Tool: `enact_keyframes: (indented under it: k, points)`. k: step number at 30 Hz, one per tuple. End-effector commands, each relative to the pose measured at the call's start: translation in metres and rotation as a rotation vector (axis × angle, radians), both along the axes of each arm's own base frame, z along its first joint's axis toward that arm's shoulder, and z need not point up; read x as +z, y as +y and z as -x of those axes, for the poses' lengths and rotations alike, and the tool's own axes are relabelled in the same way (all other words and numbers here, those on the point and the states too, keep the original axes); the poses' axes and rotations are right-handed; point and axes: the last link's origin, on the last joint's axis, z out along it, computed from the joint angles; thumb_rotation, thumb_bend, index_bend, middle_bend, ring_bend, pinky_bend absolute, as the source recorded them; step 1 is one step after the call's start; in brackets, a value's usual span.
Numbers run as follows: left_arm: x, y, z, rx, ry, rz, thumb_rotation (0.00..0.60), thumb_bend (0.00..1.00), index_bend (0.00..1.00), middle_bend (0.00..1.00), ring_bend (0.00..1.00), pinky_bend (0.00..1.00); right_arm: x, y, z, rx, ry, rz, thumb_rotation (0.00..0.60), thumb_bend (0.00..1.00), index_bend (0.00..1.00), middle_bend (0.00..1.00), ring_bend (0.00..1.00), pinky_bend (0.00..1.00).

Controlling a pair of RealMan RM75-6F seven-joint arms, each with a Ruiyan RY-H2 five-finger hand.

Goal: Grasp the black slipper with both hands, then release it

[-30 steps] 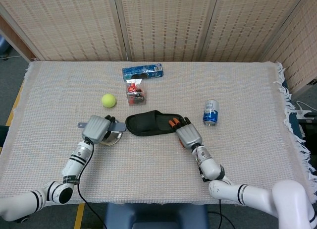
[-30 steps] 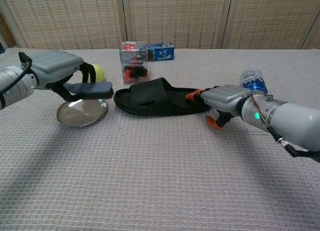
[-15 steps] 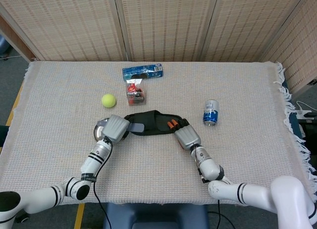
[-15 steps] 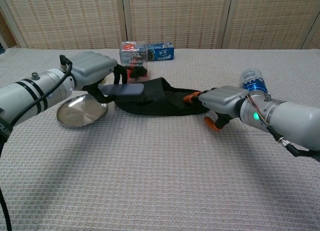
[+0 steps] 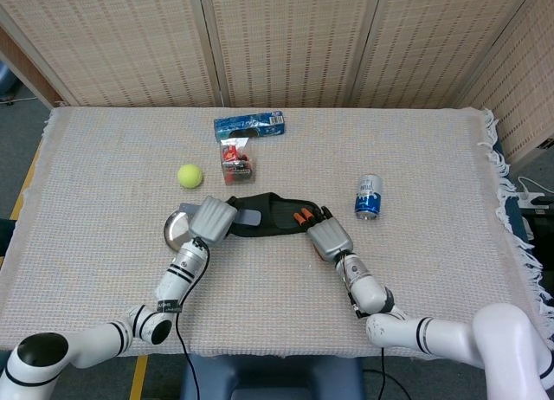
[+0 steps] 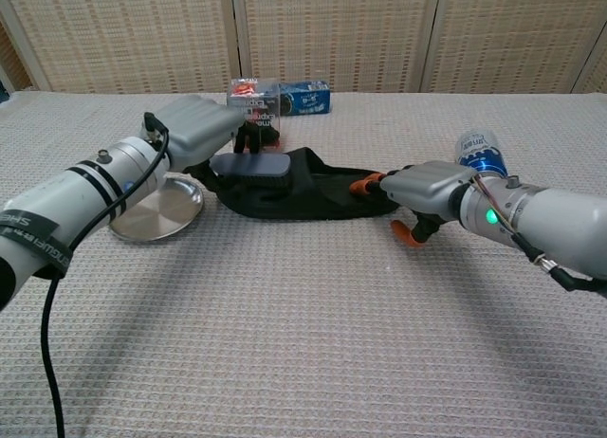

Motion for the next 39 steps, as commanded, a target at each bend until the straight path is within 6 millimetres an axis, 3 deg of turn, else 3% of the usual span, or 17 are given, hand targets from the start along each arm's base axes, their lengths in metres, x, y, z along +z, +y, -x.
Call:
enact_keyframes:
  k: [1, 11, 27, 39]
  points:
    - [-0.003, 0.0, 0.001, -0.006, 0.006, 0.006, 0.6, 0.4, 0.46, 0.53, 0.81, 1.0, 0.0, 0.0, 0.0, 0.0, 0.0, 0.0, 0.6, 0.61, 0.04, 0.0, 0.0, 0.0]
    - [0.007, 0.011, 0.024, 0.032, 0.051, -0.031, 0.6, 0.39, 0.47, 0.55, 0.81, 1.0, 0.002, 0.0, 0.002, -0.001, 0.008, -0.001, 0.6, 0.61, 0.04, 0.0, 0.0, 0.0]
    - [-0.001, -0.002, -0.007, -0.077, 0.014, -0.042, 0.6, 0.4, 0.47, 0.55, 0.81, 1.0, 0.004, -0.001, 0.005, -0.002, 0.015, -0.001, 0.6, 0.61, 0.04, 0.0, 0.0, 0.0]
    - [-0.003, 0.013, 0.014, -0.022, 0.09, -0.068, 0.6, 0.4, 0.47, 0.55, 0.81, 1.0, 0.005, -0.002, 0.003, 0.001, 0.011, 0.004, 0.6, 0.61, 0.04, 0.0, 0.0, 0.0]
